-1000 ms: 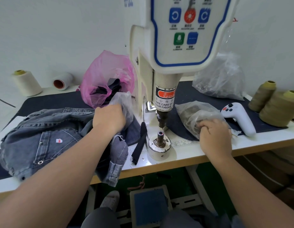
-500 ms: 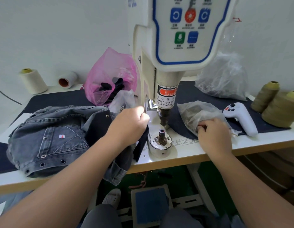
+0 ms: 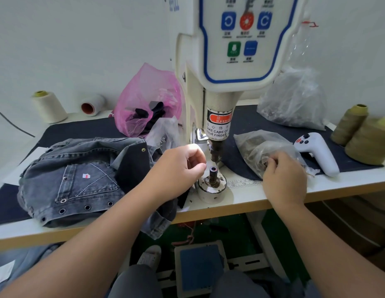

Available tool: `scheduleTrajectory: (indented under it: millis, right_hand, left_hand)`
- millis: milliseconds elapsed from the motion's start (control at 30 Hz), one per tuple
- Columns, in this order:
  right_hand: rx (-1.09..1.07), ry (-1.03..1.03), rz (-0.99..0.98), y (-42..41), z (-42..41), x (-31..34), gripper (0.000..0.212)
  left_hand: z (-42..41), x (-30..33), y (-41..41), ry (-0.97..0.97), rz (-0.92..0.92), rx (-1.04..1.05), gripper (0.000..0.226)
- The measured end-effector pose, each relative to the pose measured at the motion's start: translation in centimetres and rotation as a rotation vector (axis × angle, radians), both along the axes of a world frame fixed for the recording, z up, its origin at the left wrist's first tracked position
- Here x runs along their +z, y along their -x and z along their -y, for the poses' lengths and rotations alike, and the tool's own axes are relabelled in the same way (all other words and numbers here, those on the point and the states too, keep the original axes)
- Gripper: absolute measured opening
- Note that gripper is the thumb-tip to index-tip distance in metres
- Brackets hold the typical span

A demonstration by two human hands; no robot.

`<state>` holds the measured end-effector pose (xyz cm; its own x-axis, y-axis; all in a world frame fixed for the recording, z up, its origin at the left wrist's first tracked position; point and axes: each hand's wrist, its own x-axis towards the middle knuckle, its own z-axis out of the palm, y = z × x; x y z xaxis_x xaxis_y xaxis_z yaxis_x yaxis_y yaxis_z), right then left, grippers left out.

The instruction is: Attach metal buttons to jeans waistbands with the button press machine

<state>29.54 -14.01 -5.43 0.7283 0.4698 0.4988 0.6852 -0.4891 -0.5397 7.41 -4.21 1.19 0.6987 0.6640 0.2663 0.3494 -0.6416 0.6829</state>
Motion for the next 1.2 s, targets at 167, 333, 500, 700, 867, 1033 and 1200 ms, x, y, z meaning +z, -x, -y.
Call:
scheduleTrajectory:
  millis: [167,333,500,700,867,1033,1200]
  right_hand:
    - [0.003,-0.007,-0.006,0.0,0.1,0.0,0.012]
    - [0.019,-0.032,-0.018,0.1,0.3,0.1,0.012]
    - [0.030,-0.050,-0.005,0.2,0.3,0.2,0.011]
    - [0.027,-0.035,-0.010,0.2,0.3,0.2,0.011]
    - [0.027,-0.035,-0.006,0.2,0.3,0.2,0.011]
    - [0.026,-0.038,-0.007,0.1,0.2,0.1,0.011]
    - [0.021,-0.050,-0.015,0.1,0.2,0.0,0.011]
  left_hand:
    - [0.0,-0.1,-0.2,0.066,0.066,0.103,0.016]
    - [0.3,-0.4,-0.8,0.080,0.112,0.196,0.014]
    - [0.4,-0.6,-0.9,0.183,0.178,0.225,0.010]
    - [0.3,-0.6,-0.8,0.217,0.194,0.167,0.009]
    - [0.8,-0.9,-0.9,0.216,0.165,0.081,0.010]
    - [1.1,-0.6,-1.0,0.237,0.127,0.020,0.021]
    - [1.0,-0.7,-1.1,0.290,0.124,0.004,0.029]
